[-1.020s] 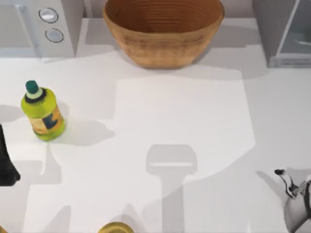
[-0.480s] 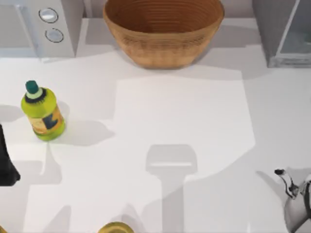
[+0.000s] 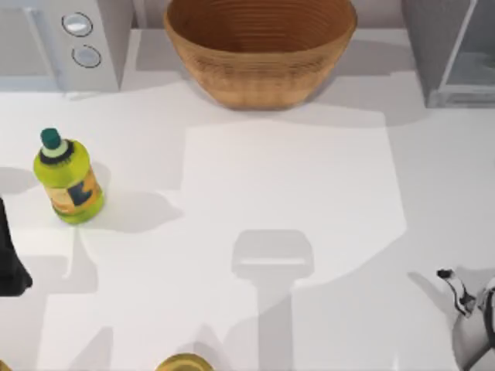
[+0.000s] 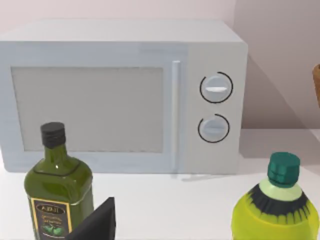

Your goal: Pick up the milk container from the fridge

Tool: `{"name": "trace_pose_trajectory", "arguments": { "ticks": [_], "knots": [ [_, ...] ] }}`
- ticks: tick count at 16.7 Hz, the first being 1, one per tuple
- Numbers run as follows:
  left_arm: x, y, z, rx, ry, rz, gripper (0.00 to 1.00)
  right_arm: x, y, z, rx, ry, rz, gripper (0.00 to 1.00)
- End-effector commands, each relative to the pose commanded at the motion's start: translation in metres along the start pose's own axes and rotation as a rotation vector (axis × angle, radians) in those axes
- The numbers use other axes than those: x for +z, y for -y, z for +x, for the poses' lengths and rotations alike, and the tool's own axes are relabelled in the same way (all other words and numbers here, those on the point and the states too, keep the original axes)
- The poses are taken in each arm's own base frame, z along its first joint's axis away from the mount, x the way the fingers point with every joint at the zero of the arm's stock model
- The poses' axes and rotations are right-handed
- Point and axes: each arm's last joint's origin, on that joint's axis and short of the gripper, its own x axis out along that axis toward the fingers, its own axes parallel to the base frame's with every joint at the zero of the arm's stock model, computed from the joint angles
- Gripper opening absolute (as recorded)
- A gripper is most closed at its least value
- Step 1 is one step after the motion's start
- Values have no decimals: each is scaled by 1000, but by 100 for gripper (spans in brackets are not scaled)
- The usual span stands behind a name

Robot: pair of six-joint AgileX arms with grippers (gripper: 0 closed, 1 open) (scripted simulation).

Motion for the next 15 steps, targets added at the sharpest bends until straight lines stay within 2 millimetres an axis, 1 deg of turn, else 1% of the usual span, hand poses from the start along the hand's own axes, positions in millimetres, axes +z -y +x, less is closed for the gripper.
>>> {"name": "trace_pose_trajectory", "arguments": {
  "ticks": [9,15],
  "knots": [
    [0,0,0,0,0,0,100,2,2,0,-3,2,1,0],
    [0,0,0,0,0,0,100,39,2,0,-3,-8,3,0]
  ]
}}
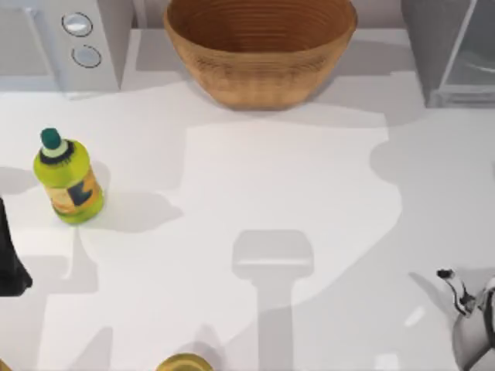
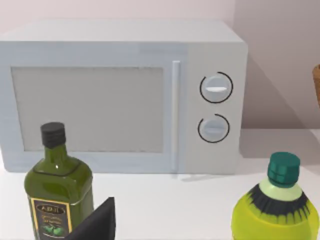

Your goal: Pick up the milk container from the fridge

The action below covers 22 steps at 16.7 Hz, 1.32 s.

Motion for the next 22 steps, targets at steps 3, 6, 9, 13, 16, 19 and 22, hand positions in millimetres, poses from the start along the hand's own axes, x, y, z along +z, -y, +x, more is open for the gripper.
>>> {"name": "trace_pose_trajectory", "arguments": {
  "ticks": [3,6,9,13,16,19,22],
  "knots": [
    [0,0,0,0,0,0,100,12,0,0,0,9,-2,0],
    [0,0,0,0,0,0,100,9,0,-1,0,4,0,0],
    [0,0,0,0,0,0,100,11,2,-15,-1,6,-4,0],
    [0,0,0,0,0,0,100,5,2,-58,-3,-14,2,0],
    [0,0,0,0,0,0,100,5,1,-89,-1,-11,3,0],
    [0,0,0,0,0,0,100,8,0,-100,0,4,1,0],
    [0,0,0,0,0,0,100,6,-2,-99,5,-2,4,0]
  ]
}}
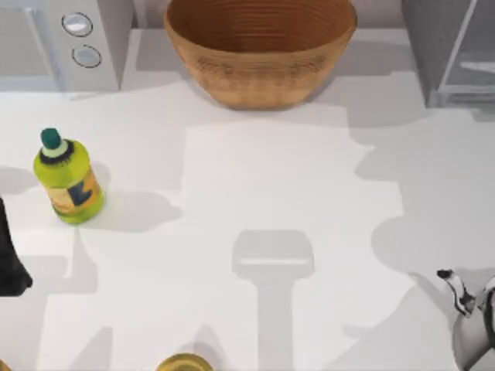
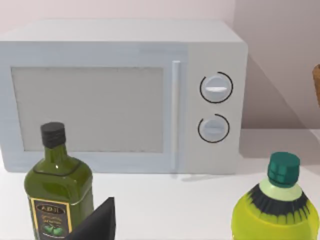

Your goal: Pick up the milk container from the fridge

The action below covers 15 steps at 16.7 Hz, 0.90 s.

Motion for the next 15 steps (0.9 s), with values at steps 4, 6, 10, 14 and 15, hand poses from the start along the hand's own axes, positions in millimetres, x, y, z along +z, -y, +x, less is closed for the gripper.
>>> {"name": "trace_pose_trajectory", "arguments": {
  "ticks": [4,6,10,14,15],
  "knots": [
    [0,0,0,0,0,0,100,10,-2,-8,-25,9,-13,0],
    [0,0,0,0,0,0,100,23,-6,-20,-59,17,-30,0],
    [0,0,0,0,0,0,100,53,-24,-60,-117,7,-65,0],
    [0,0,0,0,0,0,100,63,-51,-121,-121,-66,-79,0],
    [0,0,0,0,0,0,100,61,-58,-139,-115,-89,-80,0]
  ]
}}
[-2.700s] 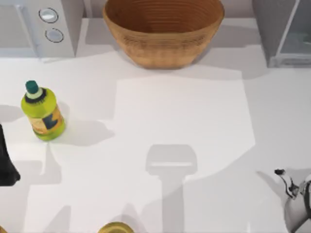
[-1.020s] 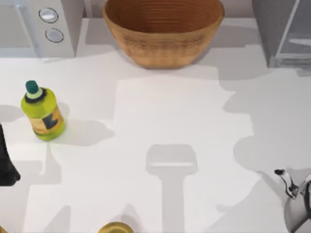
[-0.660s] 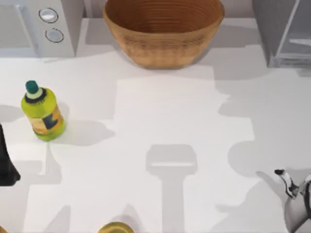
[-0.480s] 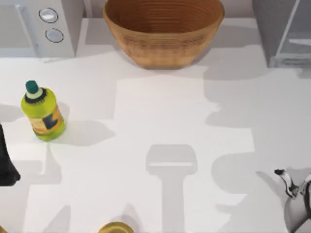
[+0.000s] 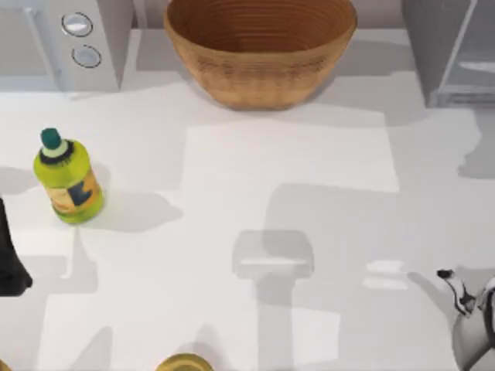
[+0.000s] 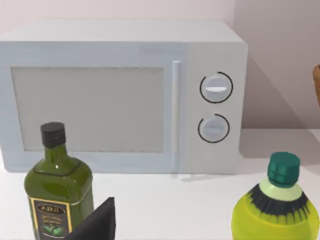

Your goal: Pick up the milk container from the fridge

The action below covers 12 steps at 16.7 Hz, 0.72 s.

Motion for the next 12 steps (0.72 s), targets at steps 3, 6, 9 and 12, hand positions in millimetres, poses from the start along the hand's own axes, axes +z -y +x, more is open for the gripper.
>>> {"name": "trace_pose_trajectory", "arguments": {
  "ticks": [3,6,9,12],
  "knots": [
    [0,0,0,0,0,0,100,-14,-11,-52,27,-45,-2,0],
    [0,0,0,0,0,0,100,-32,-17,-93,59,-37,10,0],
    [0,0,0,0,0,0,100,-50,-20,-120,86,6,33,0],
    [0,0,0,0,0,0,100,-66,-21,-133,106,57,58,0]
  ]
}}
